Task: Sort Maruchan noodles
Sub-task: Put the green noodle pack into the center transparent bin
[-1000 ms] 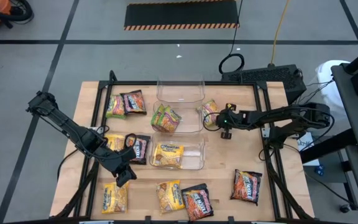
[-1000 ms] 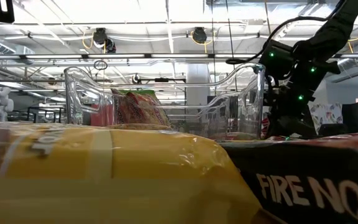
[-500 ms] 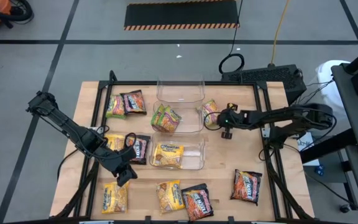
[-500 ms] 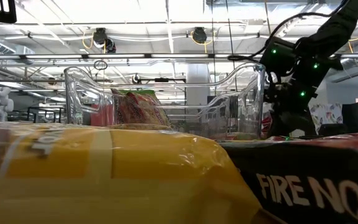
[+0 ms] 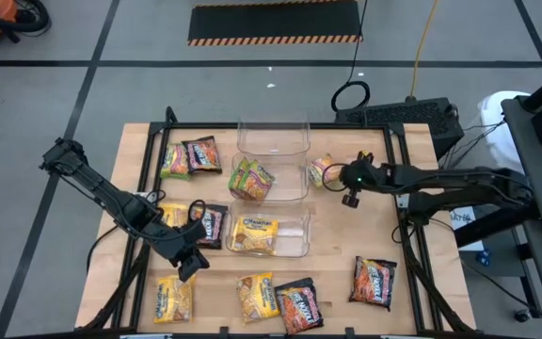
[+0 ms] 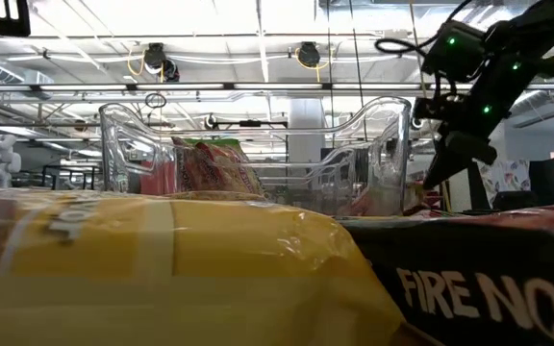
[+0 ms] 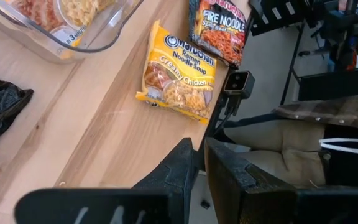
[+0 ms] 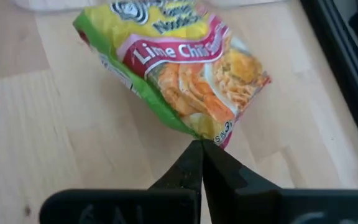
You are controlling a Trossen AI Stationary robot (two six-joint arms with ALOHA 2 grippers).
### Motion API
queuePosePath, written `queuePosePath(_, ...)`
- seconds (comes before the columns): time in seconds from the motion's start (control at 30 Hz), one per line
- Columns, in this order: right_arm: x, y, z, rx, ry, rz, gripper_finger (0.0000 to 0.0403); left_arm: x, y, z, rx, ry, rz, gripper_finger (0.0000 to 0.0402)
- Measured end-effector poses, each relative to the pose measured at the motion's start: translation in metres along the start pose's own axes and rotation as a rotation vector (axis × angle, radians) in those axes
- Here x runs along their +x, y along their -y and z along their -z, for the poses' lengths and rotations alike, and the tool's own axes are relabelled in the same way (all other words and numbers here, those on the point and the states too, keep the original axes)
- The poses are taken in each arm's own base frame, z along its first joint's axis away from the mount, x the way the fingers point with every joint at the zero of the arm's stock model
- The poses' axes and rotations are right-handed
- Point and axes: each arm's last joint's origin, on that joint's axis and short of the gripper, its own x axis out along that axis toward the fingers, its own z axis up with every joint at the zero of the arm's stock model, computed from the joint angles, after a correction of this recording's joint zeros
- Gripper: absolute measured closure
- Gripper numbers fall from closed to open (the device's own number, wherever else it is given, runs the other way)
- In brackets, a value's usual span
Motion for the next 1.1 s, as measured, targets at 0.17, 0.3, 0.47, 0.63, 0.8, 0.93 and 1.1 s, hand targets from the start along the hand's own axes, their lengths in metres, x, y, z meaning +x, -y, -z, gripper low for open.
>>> queuePosePath(0.17, -0.011, 0.003, 0.000, 0.023, 0.046, -0.012, 0.0403, 0.000, -0.002, -0.004, 0.005, 0.059, -0.023, 0.0353)
queuePosePath(0.3, -0.015, 0.004, 0.000, 0.029, 0.065, -0.011, 0.0403, 0.000, -0.004, -0.011, -0.011, 0.132, -0.052, 0.0353)
queuePosePath(0.47, -0.016, 0.005, 0.000, 0.028, 0.072, -0.010, 0.0403, -0.001, -0.008, -0.024, 0.031, 0.208, -0.076, 0.0353)
queuePosePath(0.63, -0.016, 0.005, 0.000, 0.023, 0.072, -0.010, 0.0403, 0.002, 0.000, -0.046, 0.122, 0.332, 0.021, 0.0353)
queuePosePath(0.8, -0.016, 0.005, 0.000, -0.005, 0.074, -0.009, 0.0403, 0.008, 0.003, -0.070, 0.169, 0.447, 0.071, 0.0353)
queuePosePath(0.93, -0.016, 0.005, 0.000, -0.020, 0.075, -0.008, 0.0403, 0.015, -0.002, -0.084, 0.225, 0.480, 0.051, 0.0353)
queuePosePath(1.1, -0.016, 0.005, -0.002, -0.022, 0.089, -0.006, 0.0403, 0.017, 0.000, -0.102, 0.248, 0.578, 0.097, 0.0353)
